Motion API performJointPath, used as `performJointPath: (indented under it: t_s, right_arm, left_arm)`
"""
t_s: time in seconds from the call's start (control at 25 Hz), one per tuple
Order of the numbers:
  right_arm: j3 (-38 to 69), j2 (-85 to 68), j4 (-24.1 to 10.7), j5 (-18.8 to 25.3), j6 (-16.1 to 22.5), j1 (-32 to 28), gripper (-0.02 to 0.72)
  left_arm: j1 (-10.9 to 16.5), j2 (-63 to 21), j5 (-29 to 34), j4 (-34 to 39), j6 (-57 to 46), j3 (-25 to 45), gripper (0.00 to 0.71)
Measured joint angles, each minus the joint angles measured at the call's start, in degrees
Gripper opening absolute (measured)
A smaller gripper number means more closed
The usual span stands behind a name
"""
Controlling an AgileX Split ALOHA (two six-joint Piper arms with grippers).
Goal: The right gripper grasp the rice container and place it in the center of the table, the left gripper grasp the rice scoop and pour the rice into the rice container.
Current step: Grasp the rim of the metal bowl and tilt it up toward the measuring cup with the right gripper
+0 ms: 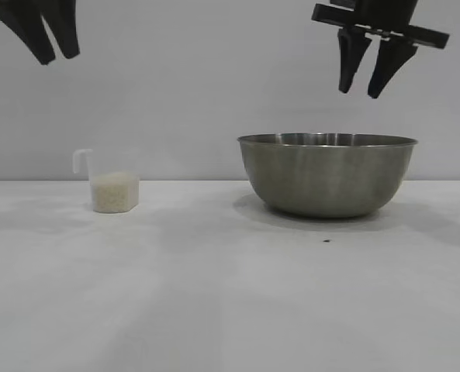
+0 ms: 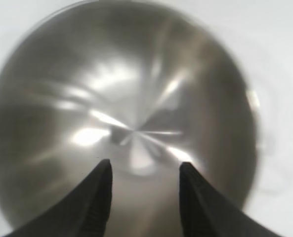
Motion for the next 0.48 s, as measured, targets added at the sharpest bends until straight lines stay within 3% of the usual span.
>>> performJointPath:
  t_s: [0.24,0.48]
  right_arm:
    - [0.00,0.00,-6.44,0.04,1.28,0.00,0.312]
    - [0.11,0.32,-7.13,0.13,1.47,-1.77,0.312]
  left_arm:
    - [0.00,-1.11,2.34,9.78,-4.61,2.26,0.272]
    - [0.00,-1.36,2.44,13.70,-6.44,5.11,0.272]
